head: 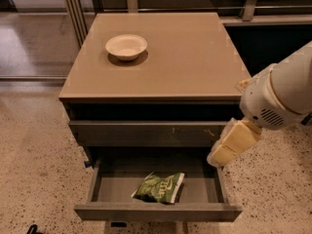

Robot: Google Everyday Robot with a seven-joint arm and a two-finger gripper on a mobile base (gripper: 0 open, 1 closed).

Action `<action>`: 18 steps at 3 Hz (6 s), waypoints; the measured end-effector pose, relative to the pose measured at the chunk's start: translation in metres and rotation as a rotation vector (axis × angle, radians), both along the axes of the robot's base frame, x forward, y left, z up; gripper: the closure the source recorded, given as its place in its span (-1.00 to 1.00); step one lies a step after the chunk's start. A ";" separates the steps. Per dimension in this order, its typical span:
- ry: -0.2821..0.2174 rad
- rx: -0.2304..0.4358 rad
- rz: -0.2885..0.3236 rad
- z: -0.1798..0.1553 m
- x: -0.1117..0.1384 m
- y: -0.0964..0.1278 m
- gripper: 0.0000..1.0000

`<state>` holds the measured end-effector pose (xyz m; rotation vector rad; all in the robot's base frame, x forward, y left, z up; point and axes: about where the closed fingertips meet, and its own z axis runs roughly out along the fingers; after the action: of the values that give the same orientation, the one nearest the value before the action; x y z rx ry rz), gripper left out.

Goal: Pick green jalapeno chip bag from middle drawer and place on counter

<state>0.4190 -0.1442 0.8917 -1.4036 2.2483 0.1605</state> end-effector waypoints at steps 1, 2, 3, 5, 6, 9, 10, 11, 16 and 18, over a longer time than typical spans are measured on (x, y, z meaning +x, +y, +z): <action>-0.013 0.041 -0.089 -0.038 0.004 0.013 -1.00; 0.003 0.039 -0.140 -0.080 0.010 0.019 -1.00; 0.048 0.038 -0.141 -0.121 0.013 0.023 -1.00; 0.098 0.068 -0.222 -0.148 0.010 0.025 -1.00; 0.182 0.098 -0.325 -0.199 0.009 0.033 -1.00; 0.299 0.141 -0.451 -0.299 0.028 0.058 -1.00; 0.317 0.145 -0.418 -0.317 0.036 0.069 -1.00; 0.322 0.146 -0.414 -0.320 0.036 0.070 -1.00; 0.574 0.261 -0.747 -0.498 0.092 0.089 -0.97; 0.576 0.260 -0.747 -0.499 0.091 0.089 0.08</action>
Offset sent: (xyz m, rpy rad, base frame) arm 0.0191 0.0198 -0.1411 0.0167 0.0328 -0.2057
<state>0.5103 -0.0547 0.3928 -0.3360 2.9143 0.6325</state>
